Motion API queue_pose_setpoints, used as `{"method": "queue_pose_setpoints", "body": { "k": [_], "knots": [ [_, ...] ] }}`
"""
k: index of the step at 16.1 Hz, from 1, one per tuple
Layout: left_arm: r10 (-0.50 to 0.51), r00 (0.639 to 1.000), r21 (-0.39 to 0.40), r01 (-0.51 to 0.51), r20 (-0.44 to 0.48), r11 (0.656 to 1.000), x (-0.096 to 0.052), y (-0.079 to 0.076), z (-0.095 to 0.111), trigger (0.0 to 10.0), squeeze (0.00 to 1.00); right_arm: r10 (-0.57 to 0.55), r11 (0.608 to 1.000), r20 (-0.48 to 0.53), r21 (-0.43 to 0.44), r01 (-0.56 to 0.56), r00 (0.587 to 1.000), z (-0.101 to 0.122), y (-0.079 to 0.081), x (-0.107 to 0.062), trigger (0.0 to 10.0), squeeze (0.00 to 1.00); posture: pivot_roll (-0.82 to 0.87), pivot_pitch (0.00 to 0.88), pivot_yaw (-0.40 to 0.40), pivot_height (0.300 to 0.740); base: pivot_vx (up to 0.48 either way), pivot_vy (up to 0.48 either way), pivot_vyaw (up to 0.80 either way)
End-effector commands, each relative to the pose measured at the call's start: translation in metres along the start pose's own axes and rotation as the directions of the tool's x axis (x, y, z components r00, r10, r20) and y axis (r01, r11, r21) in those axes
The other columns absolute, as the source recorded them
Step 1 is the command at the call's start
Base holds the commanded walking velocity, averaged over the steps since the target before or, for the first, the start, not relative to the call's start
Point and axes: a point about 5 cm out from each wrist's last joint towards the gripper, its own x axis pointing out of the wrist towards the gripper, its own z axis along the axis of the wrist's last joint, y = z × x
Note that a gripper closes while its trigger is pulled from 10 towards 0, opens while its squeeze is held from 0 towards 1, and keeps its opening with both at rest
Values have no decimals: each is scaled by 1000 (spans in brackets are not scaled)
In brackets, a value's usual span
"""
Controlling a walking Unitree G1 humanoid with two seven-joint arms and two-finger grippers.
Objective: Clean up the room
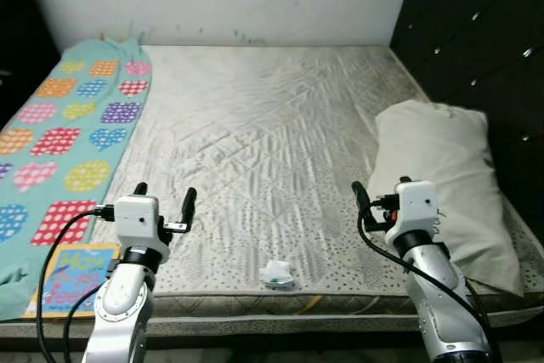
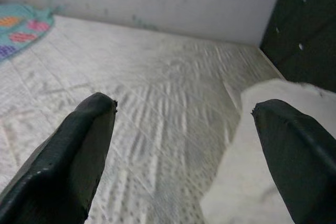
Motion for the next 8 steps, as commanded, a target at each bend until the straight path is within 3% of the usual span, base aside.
{"method": "queue_pose_setpoints", "body": {
  "k": [1,8],
  "knots": [
    [10,1000,5,-10,-4,1000,-3,3,1,10000,0,12,1000,10,0,-12,1000,4,2,0,10000,0,-30,28,4,740,0,0,0],
    [11,1000,3,-11,-21,1000,-5,5,2,10000,0,29,1000,-10,-1,-29,1000,1,5,-7,10000,0,-24,53,3,740,0,0,0]
  ]
}}
